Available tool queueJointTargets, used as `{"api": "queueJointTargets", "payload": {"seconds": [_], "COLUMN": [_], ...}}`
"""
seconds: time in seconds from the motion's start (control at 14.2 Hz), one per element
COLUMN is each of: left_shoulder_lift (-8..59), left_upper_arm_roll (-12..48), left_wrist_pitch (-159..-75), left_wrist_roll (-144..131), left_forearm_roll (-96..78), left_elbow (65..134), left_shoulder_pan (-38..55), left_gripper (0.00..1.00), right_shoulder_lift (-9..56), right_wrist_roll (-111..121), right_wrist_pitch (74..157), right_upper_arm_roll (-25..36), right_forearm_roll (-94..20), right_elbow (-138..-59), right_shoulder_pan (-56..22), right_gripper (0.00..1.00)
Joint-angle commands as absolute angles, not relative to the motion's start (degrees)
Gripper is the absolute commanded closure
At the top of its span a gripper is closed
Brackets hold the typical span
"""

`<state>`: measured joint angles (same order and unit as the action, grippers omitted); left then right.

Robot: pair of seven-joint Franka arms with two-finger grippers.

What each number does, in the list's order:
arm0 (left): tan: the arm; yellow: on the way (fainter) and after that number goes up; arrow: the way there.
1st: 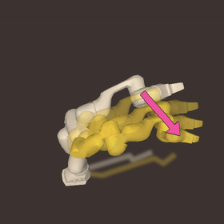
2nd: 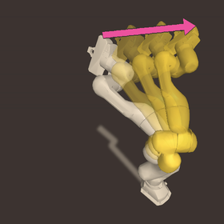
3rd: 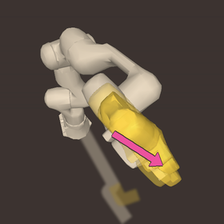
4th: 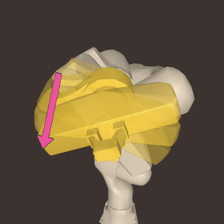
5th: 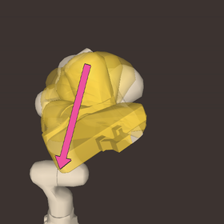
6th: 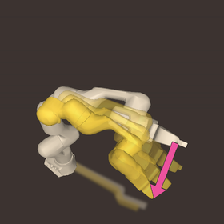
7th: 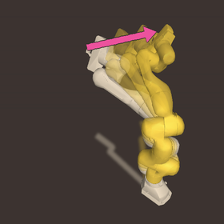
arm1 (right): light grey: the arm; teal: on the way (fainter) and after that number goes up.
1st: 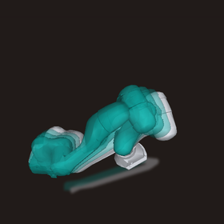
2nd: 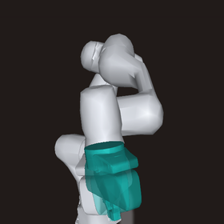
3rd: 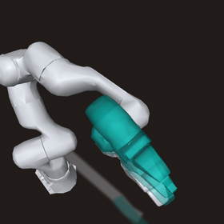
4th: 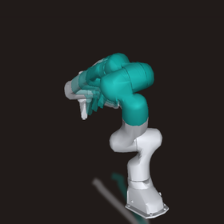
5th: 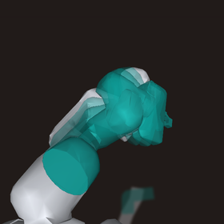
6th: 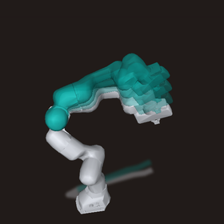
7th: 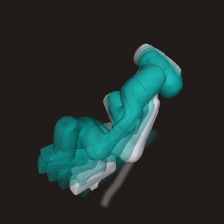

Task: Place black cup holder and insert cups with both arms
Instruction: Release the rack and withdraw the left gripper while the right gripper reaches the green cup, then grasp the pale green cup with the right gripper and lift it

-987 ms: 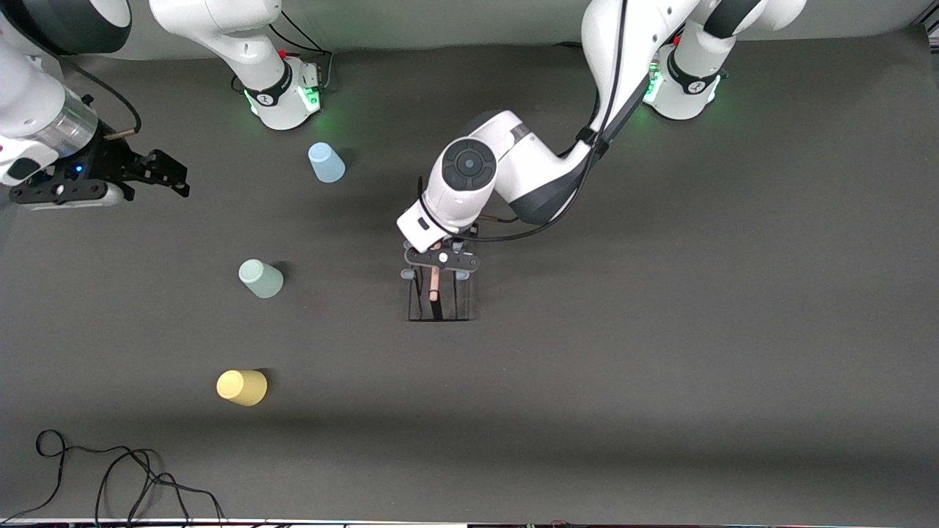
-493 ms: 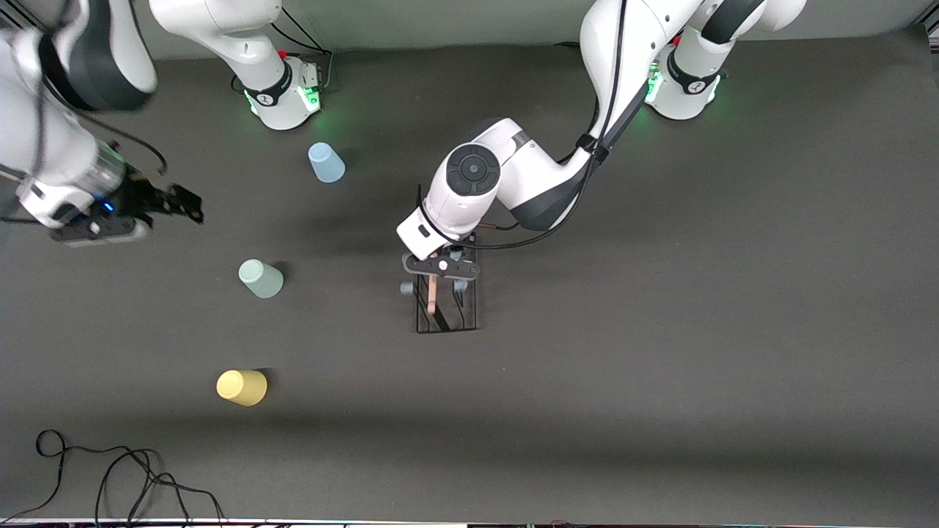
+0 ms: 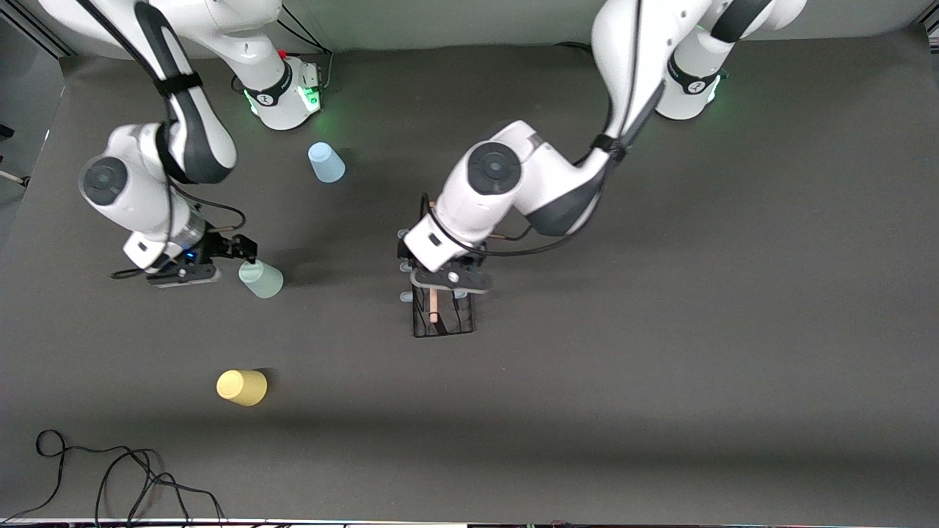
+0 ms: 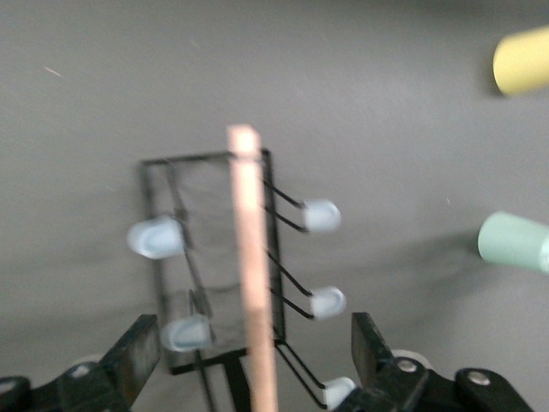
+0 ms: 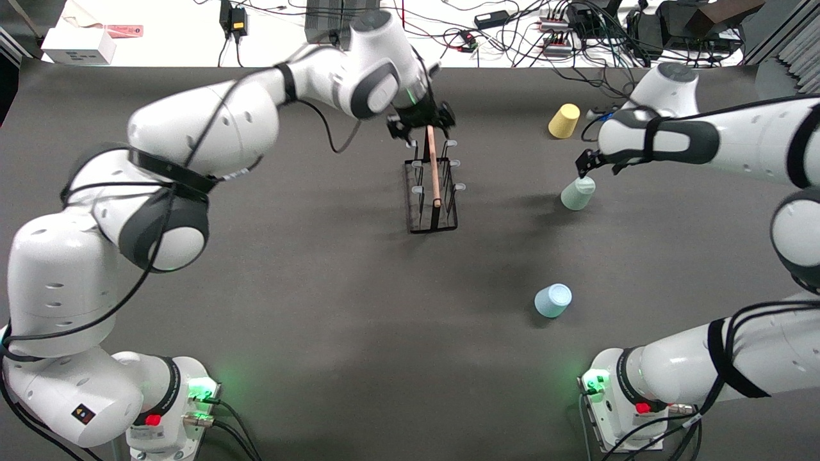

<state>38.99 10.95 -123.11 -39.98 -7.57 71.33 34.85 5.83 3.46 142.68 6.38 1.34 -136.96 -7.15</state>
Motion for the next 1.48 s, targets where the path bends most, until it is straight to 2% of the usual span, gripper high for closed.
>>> {"api": "queueJointTargets", "payload": {"seconds": [0.0,0.14,0.35,0.42,0.63,0.7,0.85,0.99,1.13,1.27,1.41], "left_shoulder_lift": [31.3,27.2,19.4,17.5,10.7,8.7,4.3,-0.1,-0.8,-1.1,-2.0], "left_upper_arm_roll": [10.9,10.6,10.3,10.4,10.3,10.2,10.1,10.1,10.1,10.0,8.6], "left_wrist_pitch": [-110.8,-102.5,-102.0,-101.6,-101.9,-101.6,-101.2,-103.1,-101.8,-99.6,-97.7], "left_wrist_roll": [-36.1,-33.9,-26.5,-23.1,-18.6,-17.5,-13.2,-7.9,-7.4,-7.3,-6.6], "left_forearm_roll": [-5.4,1.9,4.9,4.7,4.6,4.6,4.6,4.6,4.6,5.1,5.1], "left_elbow": [72.6,74.2,81.5,82.9,88.8,90.4,94.3,99.4,99.6,99.8,99.8], "left_shoulder_pan": [28.7,23.0,13.9,10.8,3.8,2.3,-0.4,-4.0,-5.1,-5.8,-6.1], "left_gripper": [0.0,0.0,0.0,0.0,0.0,0.0,0.0,0.0,0.0,0.0,0.0], "right_shoulder_lift": [10.2,12.6,14.7,14.6,13.3,11.8,7.2,1.3,-2.5,-3.2,-3.1], "right_wrist_roll": [3.6,3.5,3.4,3.4,3.5,3.5,3.6,3.5,3.3,1.5,-0.8], "right_wrist_pitch": [148.9,151.2,151.9,151.3,147.5,145.8,142.2,133.6,122.0,109.1,101.3], "right_upper_arm_roll": [6.5,6.5,6.5,6.5,6.5,6.5,6.5,6.3,6.2,6.2,6.1], "right_forearm_roll": [1.5,1.5,1.5,1.5,1.5,1.5,1.5,1.5,1.5,1.5,1.5], "right_elbow": [-137.6,-137.7,-138.0,-138.0,-137.6,-137.3,-136.4,-133.5,-126.5,-116.8,-109.8], "right_shoulder_pan": [-7.6,-7.6,-7.5,-7.5,-7.5,-7.5,-7.6,-7.6,-7.6,-7.6,-7.7], "right_gripper": [0.0,0.0,0.01,0.09,0.61,0.73,0.74,0.74,0.74,0.75,0.78]}}
